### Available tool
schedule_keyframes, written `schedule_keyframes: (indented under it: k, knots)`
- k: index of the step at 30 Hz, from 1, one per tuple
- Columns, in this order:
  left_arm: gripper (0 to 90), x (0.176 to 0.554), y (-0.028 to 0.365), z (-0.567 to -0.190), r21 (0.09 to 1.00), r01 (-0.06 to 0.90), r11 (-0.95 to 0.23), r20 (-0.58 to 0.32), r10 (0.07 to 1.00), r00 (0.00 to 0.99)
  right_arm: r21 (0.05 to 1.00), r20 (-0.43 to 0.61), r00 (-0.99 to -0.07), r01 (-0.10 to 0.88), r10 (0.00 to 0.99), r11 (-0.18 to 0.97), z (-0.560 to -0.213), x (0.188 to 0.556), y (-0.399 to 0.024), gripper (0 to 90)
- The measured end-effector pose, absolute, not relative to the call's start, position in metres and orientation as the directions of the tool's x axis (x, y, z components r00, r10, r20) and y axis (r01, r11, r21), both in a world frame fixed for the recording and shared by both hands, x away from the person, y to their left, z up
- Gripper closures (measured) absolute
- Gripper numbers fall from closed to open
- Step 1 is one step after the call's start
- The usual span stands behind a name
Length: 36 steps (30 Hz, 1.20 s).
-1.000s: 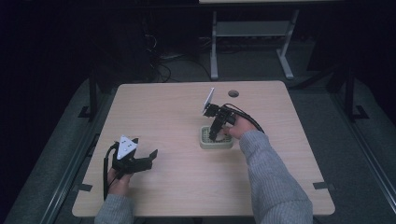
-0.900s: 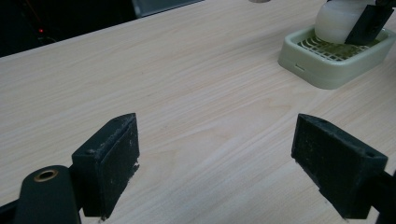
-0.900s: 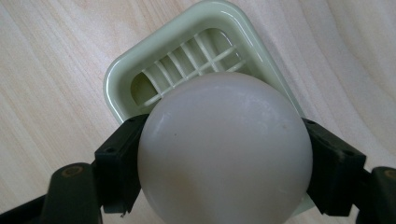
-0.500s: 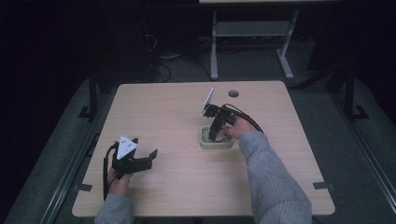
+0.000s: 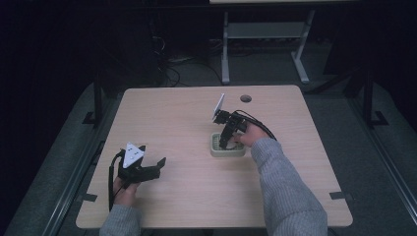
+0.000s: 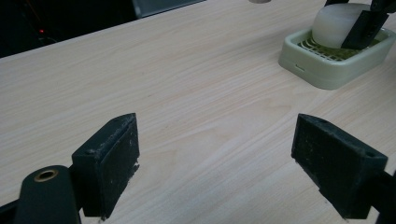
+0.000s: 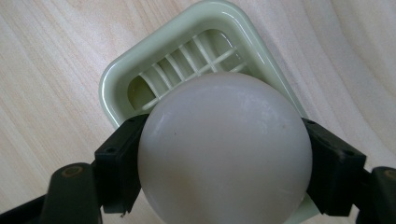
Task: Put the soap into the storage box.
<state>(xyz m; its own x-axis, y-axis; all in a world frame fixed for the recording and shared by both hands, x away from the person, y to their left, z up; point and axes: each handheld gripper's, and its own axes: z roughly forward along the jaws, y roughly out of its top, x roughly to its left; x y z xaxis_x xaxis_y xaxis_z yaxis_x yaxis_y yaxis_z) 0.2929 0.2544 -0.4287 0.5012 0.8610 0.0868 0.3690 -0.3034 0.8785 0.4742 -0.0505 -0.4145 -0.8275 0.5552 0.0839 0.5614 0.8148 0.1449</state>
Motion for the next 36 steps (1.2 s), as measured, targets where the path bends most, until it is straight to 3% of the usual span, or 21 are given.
schedule_keyframes:
  k: [16, 36]
  knots:
    - [14.8, 0.293, 0.254, -0.429, 0.878, 0.370, -0.303, 0.087, 0.862, 0.500, 0.130, 0.072, -0.825, 0.564, 0.560, 0.815, -0.415, 0.473, -0.050, 22.7]
    - [14.8, 0.292, 0.253, -0.428, 0.877, 0.371, -0.307, 0.089, 0.860, 0.502, 0.184, 0.087, -0.805, 0.592, 0.587, 0.785, -0.398, 0.468, -0.063, 20.6]
